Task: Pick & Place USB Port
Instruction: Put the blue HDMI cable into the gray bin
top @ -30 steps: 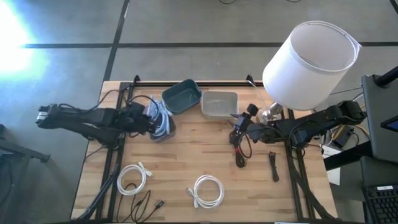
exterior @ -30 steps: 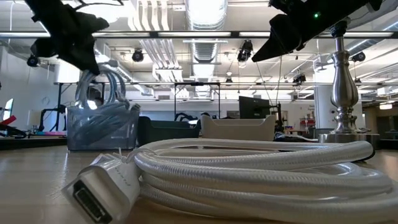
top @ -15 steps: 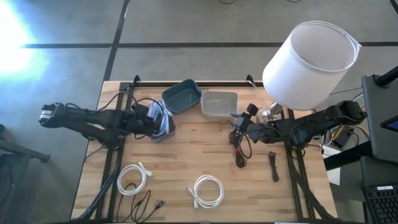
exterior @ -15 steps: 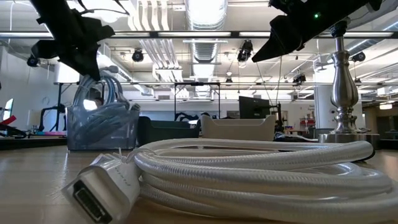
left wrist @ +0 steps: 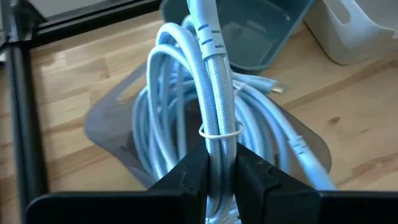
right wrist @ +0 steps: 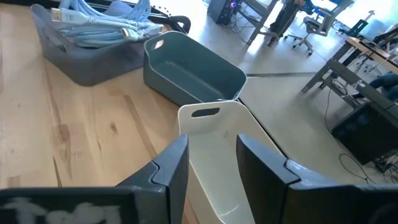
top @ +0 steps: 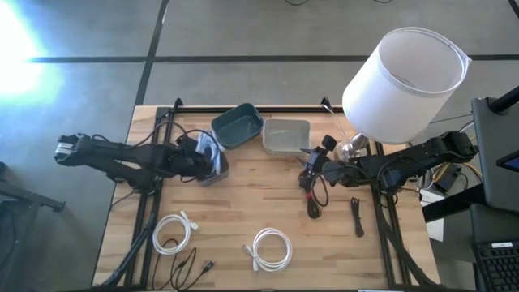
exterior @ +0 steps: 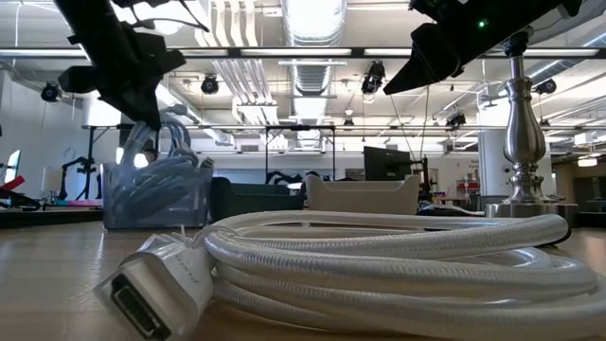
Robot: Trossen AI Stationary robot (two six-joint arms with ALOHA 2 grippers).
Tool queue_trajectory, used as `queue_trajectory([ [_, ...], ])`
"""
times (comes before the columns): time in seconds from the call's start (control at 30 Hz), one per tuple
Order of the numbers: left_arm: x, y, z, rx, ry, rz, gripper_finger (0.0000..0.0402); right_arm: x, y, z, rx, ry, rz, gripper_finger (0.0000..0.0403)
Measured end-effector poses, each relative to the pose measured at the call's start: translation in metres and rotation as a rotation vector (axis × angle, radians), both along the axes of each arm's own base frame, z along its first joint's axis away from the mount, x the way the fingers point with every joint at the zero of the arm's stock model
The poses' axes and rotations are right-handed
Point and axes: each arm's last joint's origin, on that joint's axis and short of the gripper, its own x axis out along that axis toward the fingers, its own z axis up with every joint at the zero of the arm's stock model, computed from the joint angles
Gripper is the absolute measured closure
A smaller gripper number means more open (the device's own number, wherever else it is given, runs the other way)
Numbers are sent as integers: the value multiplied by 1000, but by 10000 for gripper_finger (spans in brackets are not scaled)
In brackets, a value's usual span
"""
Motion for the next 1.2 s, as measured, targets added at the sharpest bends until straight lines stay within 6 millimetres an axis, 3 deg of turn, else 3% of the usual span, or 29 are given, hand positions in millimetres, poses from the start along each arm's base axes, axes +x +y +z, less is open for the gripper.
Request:
queue_trajectory([
  [0.23,24,-2,-17,16,57,-41,329,0,0,0,1,-1,0,266],
  [0.63,36,-4,-33,-43,143,-49,256,0,0,0,-3,2,2,274],
  [0.9,41,-5,-16,-33,128,-125,213,0,0,0,1,0,1,263],
  [1.2,50,-7,26,31,55,-265,206,0,0,0,8,0,9,257],
])
